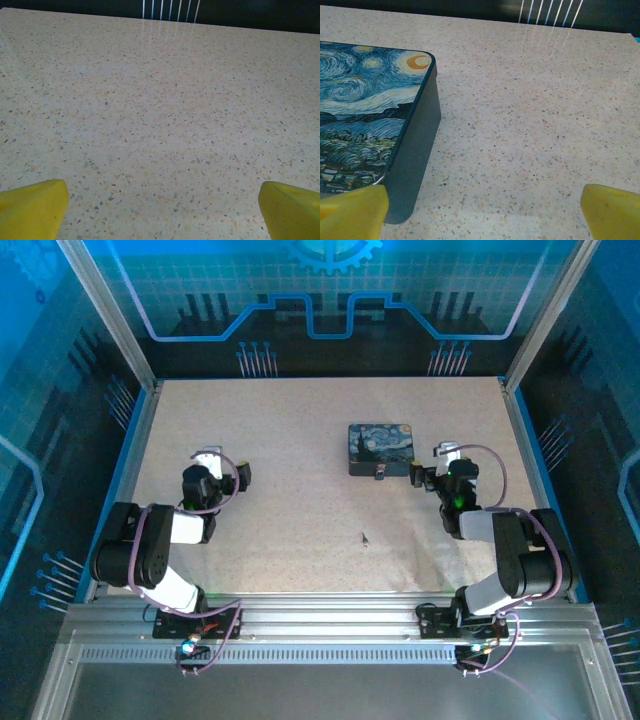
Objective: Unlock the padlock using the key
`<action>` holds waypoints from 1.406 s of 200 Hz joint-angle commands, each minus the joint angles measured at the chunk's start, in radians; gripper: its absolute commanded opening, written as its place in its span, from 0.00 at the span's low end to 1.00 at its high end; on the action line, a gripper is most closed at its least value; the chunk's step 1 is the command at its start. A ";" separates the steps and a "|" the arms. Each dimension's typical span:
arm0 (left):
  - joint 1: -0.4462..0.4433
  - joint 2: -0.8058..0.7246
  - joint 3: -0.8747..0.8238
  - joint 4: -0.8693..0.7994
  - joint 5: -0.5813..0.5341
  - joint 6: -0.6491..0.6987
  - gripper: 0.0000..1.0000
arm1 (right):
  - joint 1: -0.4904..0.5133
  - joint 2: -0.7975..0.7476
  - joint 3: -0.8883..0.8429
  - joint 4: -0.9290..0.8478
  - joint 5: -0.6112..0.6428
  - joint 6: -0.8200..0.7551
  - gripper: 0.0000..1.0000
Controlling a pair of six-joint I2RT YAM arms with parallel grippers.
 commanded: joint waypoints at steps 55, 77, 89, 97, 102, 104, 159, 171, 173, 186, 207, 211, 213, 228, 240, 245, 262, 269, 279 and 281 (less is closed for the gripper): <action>0.001 -0.140 -0.118 0.138 -0.059 -0.011 0.99 | 0.012 -0.127 0.017 -0.119 0.021 0.027 1.00; -0.004 -0.270 -0.085 -0.032 -0.082 -0.014 0.99 | 0.012 -0.212 0.030 -0.237 0.030 0.066 1.00; -0.005 -0.356 -0.046 -0.171 -0.109 -0.058 0.99 | 0.014 -0.263 0.054 -0.343 0.023 0.107 1.00; -0.004 -0.412 0.001 -0.305 -0.129 -0.126 0.99 | 0.015 -0.292 0.078 -0.424 0.010 0.136 1.00; -0.004 -0.443 0.041 -0.399 -0.131 -0.165 0.99 | 0.025 -0.309 0.096 -0.475 0.012 0.134 1.00; -0.003 -0.454 0.058 -0.442 -0.131 -0.182 0.99 | 0.027 -0.317 0.104 -0.504 0.012 0.133 1.00; -0.031 -0.495 0.266 -0.840 0.104 -0.500 0.99 | 0.095 -0.501 0.166 -0.827 -0.149 0.320 1.00; -0.072 -0.491 0.274 -0.870 0.121 -0.524 0.99 | 0.134 -0.514 0.183 -0.889 -0.173 0.352 1.00; -0.080 -0.490 0.275 -0.875 0.124 -0.526 0.99 | 0.140 -0.515 0.187 -0.899 -0.175 0.355 1.00; -0.134 -0.483 0.278 -0.899 0.135 -0.550 0.99 | 0.192 -0.510 0.212 -0.980 -0.194 0.369 1.00; -0.217 -0.468 0.265 -0.893 0.156 -0.612 0.99 | 0.282 -0.490 0.243 -1.084 -0.221 0.387 0.99; -0.234 -0.464 0.262 -0.887 0.163 -0.622 0.99 | 0.299 -0.485 0.245 -1.099 -0.228 0.390 0.97; -0.240 -0.462 0.261 -0.886 0.165 -0.627 0.99 | 0.309 -0.483 0.246 -1.107 -0.231 0.392 0.97; -0.302 -0.442 0.255 -0.873 0.167 -0.662 0.99 | 0.370 -0.466 0.251 -1.171 -0.234 0.418 0.94; -0.346 -0.427 0.247 -0.846 0.169 -0.688 0.99 | 0.409 -0.449 0.252 -1.221 -0.232 0.447 0.91; -0.364 -0.420 0.242 -0.832 0.166 -0.699 0.99 | 0.425 -0.442 0.251 -1.239 -0.235 0.457 0.88; -0.411 -0.390 0.227 -0.779 0.169 -0.733 0.99 | 0.470 -0.412 0.245 -1.281 -0.251 0.487 0.83; -0.426 -0.374 0.223 -0.761 0.164 -0.745 0.99 | 0.489 -0.397 0.243 -1.289 -0.258 0.493 0.82; -0.446 -0.349 0.220 -0.726 0.167 -0.757 0.99 | 0.516 -0.373 0.241 -1.296 -0.263 0.504 0.79; -0.449 -0.344 0.219 -0.722 0.167 -0.760 0.99 | 0.520 -0.367 0.239 -1.296 -0.264 0.506 0.79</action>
